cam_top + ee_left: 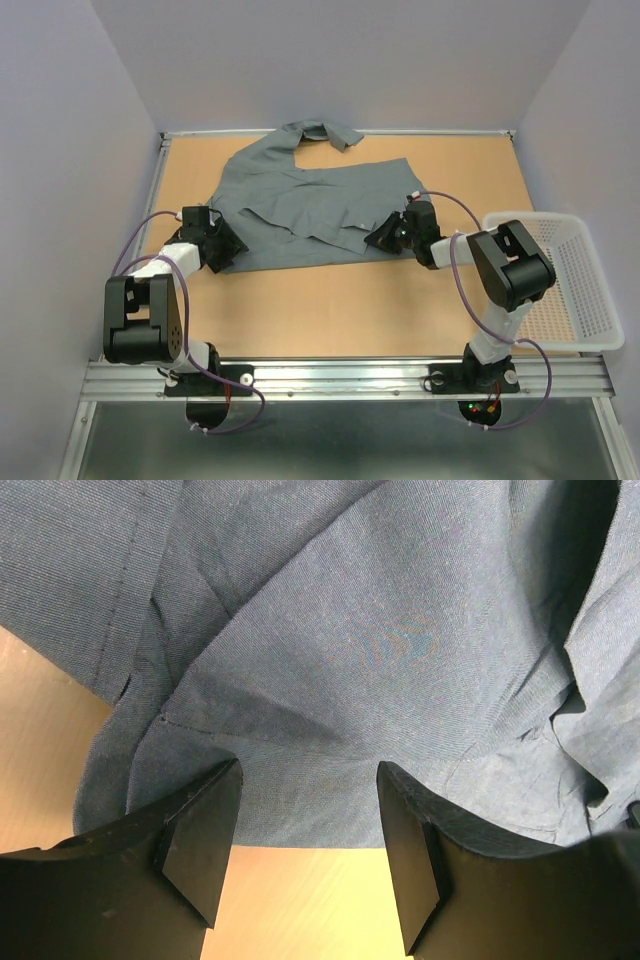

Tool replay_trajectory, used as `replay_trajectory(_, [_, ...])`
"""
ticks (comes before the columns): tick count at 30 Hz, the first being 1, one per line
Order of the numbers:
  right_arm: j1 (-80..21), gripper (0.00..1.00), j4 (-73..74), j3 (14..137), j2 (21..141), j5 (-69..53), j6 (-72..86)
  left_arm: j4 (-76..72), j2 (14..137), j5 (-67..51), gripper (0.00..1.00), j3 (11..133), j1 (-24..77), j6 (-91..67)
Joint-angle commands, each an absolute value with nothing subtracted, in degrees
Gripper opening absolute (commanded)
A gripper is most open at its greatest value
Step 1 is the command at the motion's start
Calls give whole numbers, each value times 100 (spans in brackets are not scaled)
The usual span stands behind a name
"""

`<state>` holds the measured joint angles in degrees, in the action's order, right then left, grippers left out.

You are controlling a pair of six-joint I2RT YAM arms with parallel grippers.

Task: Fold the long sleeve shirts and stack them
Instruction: Fold the shirt

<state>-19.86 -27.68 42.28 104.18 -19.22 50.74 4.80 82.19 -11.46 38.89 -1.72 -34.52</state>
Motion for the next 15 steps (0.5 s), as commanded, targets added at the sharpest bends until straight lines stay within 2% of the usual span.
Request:
replay_trajectory(1, [-1995, 5, -2839, 4166, 10178, -1775, 4721, 817, 8068, -905, 68, 3762, -202, -3322])
replay_trajectory(2, [-1995, 1, -2674, 4270, 10082, -1793, 4641, 817, 8060, -905, 68, 3770, -193, -3331])
replay_trajectory(15, [-1978, 0, -18, 5607, 9448, -1662, 3051, 817, 8095, -800, 68, 3797, -193, -3287])
